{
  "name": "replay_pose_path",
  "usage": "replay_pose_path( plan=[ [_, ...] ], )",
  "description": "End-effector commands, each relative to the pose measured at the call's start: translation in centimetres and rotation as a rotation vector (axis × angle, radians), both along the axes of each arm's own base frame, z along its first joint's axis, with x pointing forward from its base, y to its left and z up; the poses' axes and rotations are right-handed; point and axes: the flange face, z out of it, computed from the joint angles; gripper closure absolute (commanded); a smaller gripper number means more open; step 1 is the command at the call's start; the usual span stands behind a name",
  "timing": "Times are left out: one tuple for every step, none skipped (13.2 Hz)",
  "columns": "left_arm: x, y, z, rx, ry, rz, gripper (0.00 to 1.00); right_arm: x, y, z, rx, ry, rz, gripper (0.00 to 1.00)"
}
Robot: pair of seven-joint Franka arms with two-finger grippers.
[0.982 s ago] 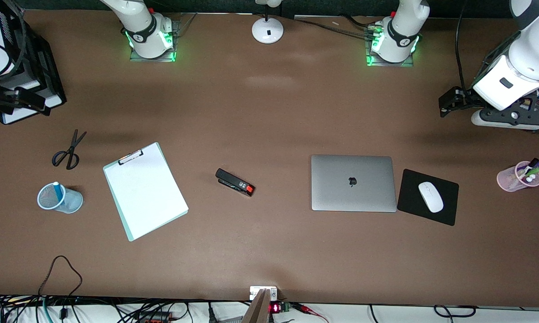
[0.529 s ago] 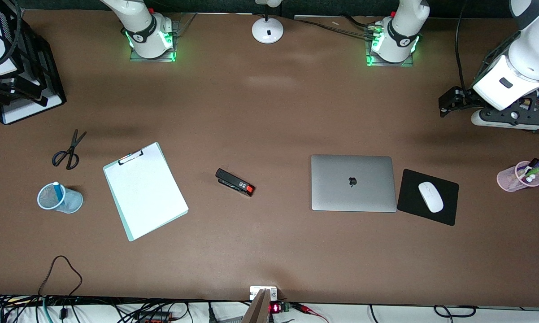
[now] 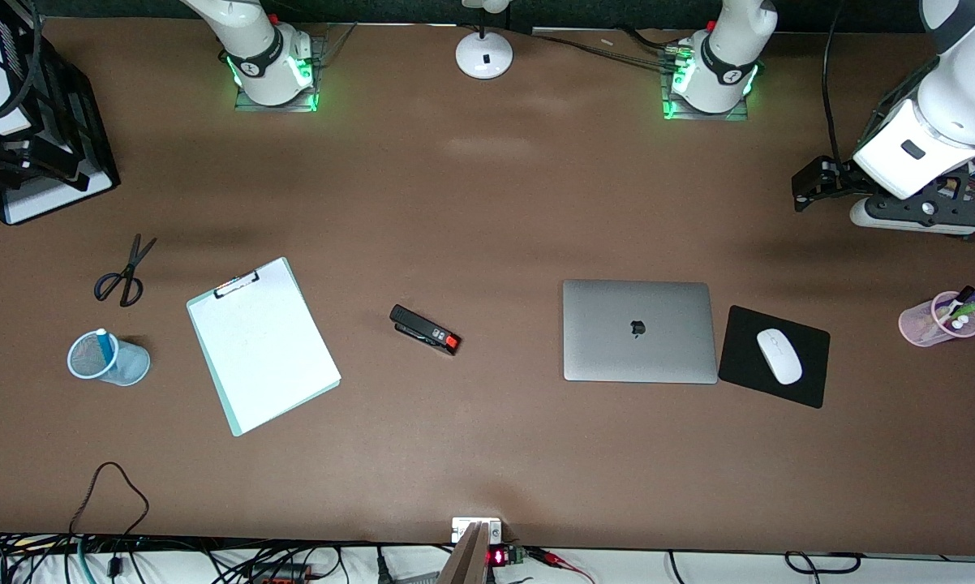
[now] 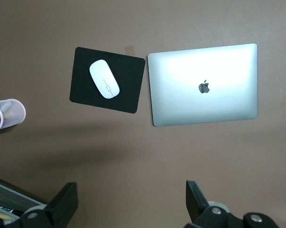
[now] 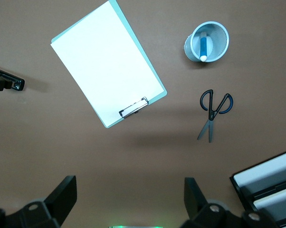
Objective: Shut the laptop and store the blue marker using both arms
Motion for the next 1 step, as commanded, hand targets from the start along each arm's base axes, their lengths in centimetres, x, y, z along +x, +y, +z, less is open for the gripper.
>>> replay_pose_path(
  plan=[
    [0.42, 0.19, 0.53, 0.015, 0.002, -0.010, 0.00, -0.76, 0.31, 0.61, -0.016, 0.001, -0.006, 0.00]
  ],
)
